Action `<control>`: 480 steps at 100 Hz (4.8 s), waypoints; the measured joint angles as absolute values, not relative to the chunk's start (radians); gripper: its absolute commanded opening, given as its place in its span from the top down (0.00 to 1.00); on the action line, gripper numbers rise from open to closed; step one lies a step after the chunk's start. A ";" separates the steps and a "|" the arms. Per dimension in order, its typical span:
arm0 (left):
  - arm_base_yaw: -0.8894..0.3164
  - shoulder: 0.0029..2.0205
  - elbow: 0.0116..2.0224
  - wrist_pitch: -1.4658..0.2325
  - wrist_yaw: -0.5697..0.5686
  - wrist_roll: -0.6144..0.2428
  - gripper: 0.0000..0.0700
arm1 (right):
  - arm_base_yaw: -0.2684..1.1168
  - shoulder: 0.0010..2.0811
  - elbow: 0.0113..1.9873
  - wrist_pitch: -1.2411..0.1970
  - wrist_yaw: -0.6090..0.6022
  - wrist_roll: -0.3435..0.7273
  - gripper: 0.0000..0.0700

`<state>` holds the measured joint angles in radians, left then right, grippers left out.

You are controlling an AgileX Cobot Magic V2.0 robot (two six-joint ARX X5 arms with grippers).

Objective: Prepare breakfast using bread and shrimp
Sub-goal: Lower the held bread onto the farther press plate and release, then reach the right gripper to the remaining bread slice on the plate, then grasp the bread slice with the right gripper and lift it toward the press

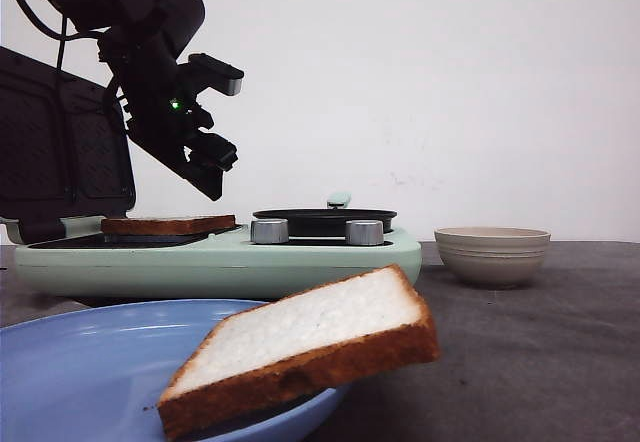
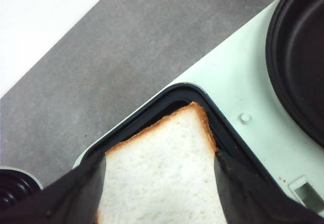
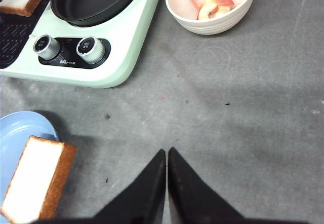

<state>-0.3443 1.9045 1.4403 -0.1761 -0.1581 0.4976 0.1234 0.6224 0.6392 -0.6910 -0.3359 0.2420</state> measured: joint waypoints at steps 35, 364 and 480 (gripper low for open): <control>-0.339 1.707 1.440 -0.212 -0.025 0.290 0.48 | 0.123 0.622 0.639 -0.691 -0.336 0.242 1.00; -0.173 0.479 0.690 -0.543 0.156 -0.089 0.50 | 0.720 1.241 0.558 0.333 -0.598 0.967 1.00; -0.173 0.479 0.690 -0.542 0.156 -0.092 0.50 | 0.720 2.061 1.552 -0.011 -0.596 0.793 1.00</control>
